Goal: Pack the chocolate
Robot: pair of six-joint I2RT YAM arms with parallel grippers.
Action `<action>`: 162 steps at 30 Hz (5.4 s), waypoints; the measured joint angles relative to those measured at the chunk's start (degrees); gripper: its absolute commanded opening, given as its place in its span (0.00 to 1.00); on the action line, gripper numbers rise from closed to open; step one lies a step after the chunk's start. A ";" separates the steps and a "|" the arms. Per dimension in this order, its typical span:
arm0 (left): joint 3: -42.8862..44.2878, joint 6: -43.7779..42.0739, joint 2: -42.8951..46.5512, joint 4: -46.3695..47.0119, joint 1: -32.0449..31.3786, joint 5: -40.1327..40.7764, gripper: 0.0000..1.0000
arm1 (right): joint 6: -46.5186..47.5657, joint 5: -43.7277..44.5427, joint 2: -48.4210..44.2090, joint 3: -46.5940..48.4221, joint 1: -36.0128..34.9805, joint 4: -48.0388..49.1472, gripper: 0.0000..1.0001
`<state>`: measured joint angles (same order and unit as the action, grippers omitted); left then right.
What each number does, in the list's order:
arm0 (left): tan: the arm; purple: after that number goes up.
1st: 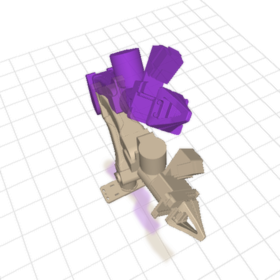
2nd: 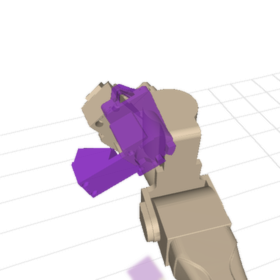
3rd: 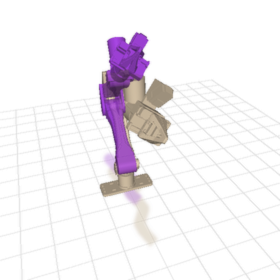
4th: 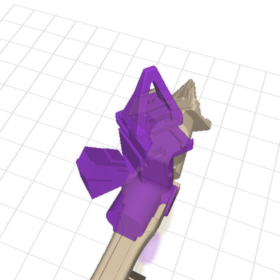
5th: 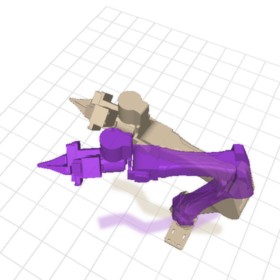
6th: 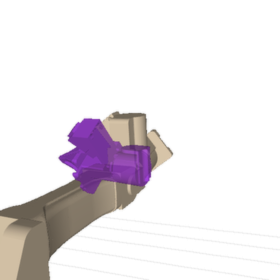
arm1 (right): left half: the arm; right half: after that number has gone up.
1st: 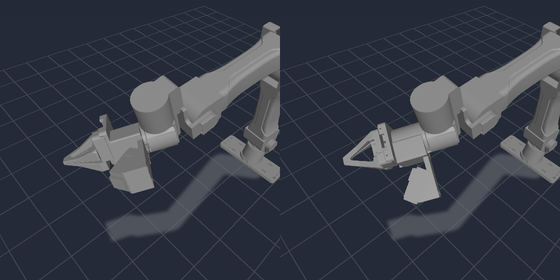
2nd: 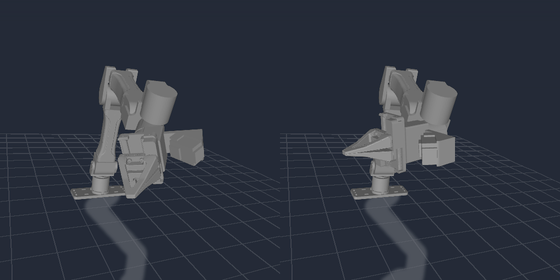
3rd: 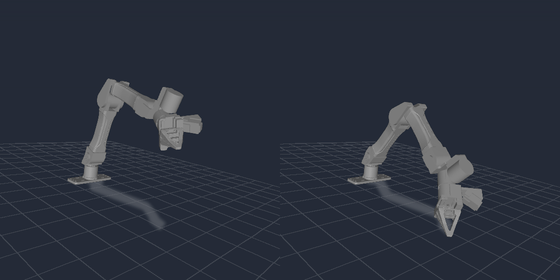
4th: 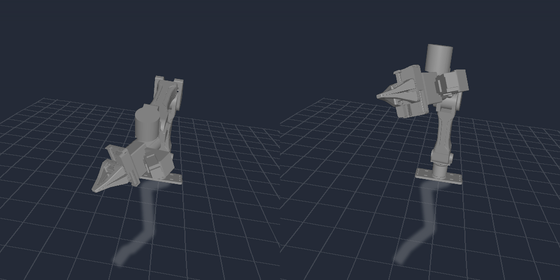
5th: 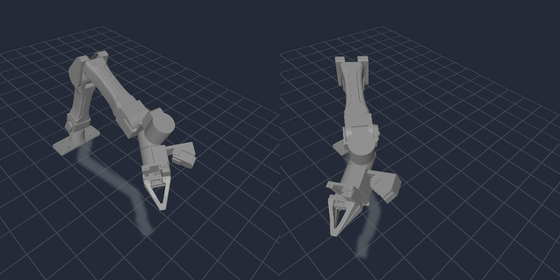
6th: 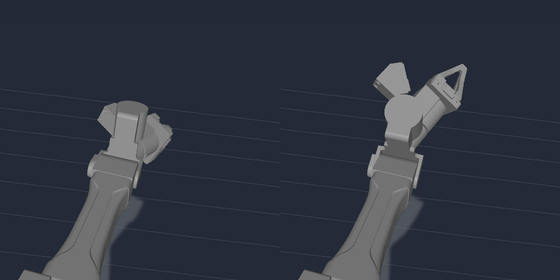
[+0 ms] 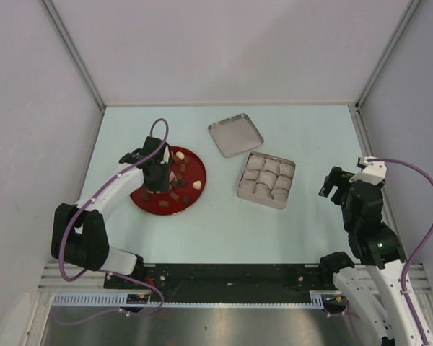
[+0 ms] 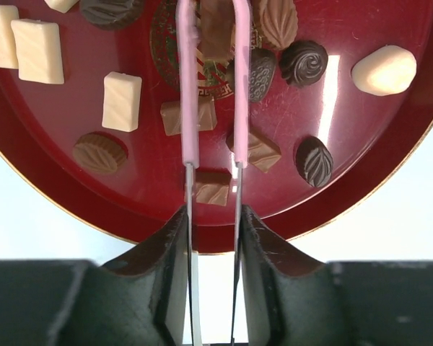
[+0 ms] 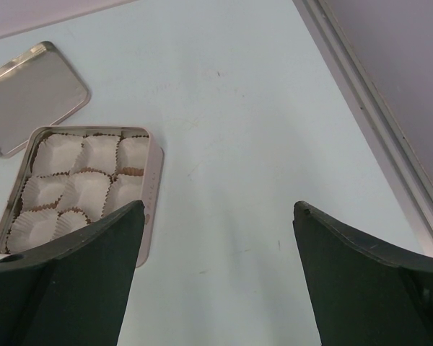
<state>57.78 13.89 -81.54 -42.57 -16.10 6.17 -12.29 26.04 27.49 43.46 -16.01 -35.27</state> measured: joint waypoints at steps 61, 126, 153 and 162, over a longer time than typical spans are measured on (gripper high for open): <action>35.98 -1.73 -26.64 17.16 -36.13 -8.07 0.07 | -0.11 -3.04 0.98 -0.28 -0.52 0.07 0.86; 48.09 -8.90 -42.45 12.68 -38.42 -3.34 0.28 | -0.09 -5.11 1.88 -1.03 -1.18 0.90 0.87; 48.09 -8.50 -42.42 12.66 -38.42 -3.39 0.34 | -0.09 -5.55 1.88 -1.05 -1.18 1.25 0.87; 46.66 -7.89 -36.57 12.61 -38.42 -1.73 0.33 | -0.09 -5.55 1.86 -1.05 -1.20 1.27 0.87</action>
<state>104.44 6.00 -118.10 -29.95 -54.52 4.45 -12.38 20.49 29.34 42.41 -17.21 -34.00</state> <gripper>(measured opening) 0.340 0.871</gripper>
